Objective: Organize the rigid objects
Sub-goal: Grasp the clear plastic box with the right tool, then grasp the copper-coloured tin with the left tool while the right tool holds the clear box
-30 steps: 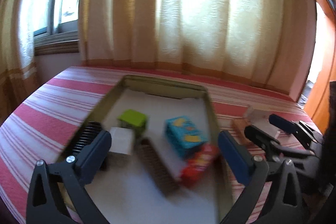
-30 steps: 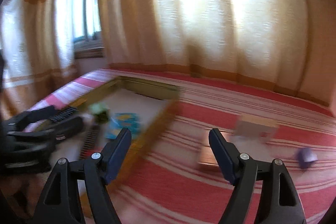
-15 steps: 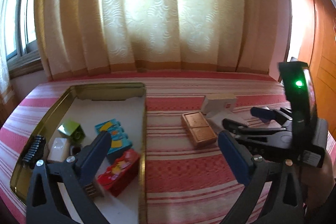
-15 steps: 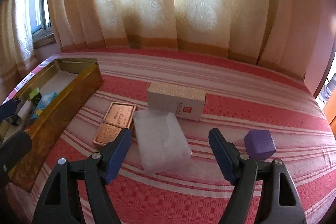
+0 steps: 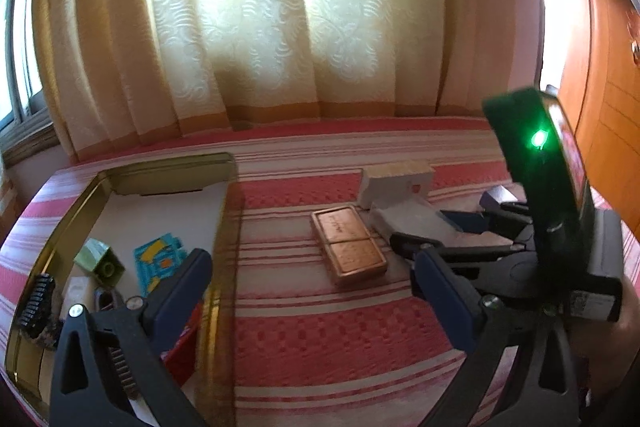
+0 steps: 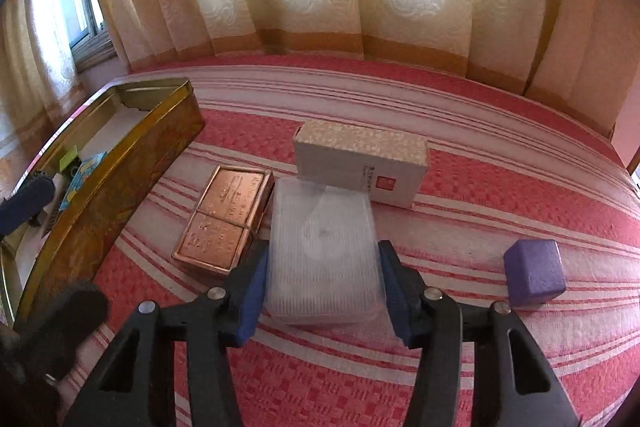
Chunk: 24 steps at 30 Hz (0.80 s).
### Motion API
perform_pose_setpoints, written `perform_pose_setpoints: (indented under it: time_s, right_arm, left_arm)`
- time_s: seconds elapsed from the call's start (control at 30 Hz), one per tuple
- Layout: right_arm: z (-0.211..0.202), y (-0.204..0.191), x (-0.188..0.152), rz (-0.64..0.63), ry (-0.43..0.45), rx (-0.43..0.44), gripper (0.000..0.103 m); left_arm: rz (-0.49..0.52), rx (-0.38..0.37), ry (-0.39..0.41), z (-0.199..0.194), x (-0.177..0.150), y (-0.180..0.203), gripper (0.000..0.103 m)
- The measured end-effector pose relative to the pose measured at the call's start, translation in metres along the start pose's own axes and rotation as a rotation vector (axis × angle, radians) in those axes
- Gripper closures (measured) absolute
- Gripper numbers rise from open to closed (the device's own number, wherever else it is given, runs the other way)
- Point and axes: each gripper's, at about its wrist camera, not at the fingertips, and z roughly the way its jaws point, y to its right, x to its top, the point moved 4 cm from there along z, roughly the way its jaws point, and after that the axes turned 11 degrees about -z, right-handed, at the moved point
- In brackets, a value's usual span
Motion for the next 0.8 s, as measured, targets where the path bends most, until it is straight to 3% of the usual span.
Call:
perform_pose_setpoints:
  time_s: [0.2, 0.27, 0.4, 0.5, 0.67, 0.7, 0.8]
  right_arm:
    - [-0.013, 0.023, -0.009, 0.097, 0.046, -0.025, 0.049]
    - [-0.018, 0.031, -0.011, 0.122, 0.061, -0.047, 0.049]
    - [-0.023, 0.046, -0.015, 0.170, 0.069, -0.073, 0.049]
    - [-0.026, 0.050, -0.017, 0.180, 0.078, -0.079, 0.049]
    - [-0.027, 0.050, -0.016, 0.178, 0.080, -0.081, 0.049]
    - [-0.027, 0.050, -0.016, 0.180, 0.081, -0.081, 0.049]
    - [-0.026, 0.051, -0.016, 0.188, 0.079, -0.078, 0.049]
  left_arm:
    - [0.045, 0.008, -0.010, 0.013, 0.004, 0.015, 0.001]
    - [0.046, -0.009, -0.047, 0.023, 0.003, 0.020, 0.002]
    - [0.021, -0.024, -0.145, 0.048, 0.003, 0.022, 0.012]
    - [0.030, -0.015, -0.180, 0.059, -0.001, 0.026, 0.018]
    - [0.053, 0.005, -0.229, 0.073, -0.004, 0.037, 0.020]
    - [0.055, 0.013, -0.240, 0.076, -0.004, 0.038, 0.025]
    - [0.020, 0.012, -0.272, 0.088, -0.002, 0.037, 0.028]
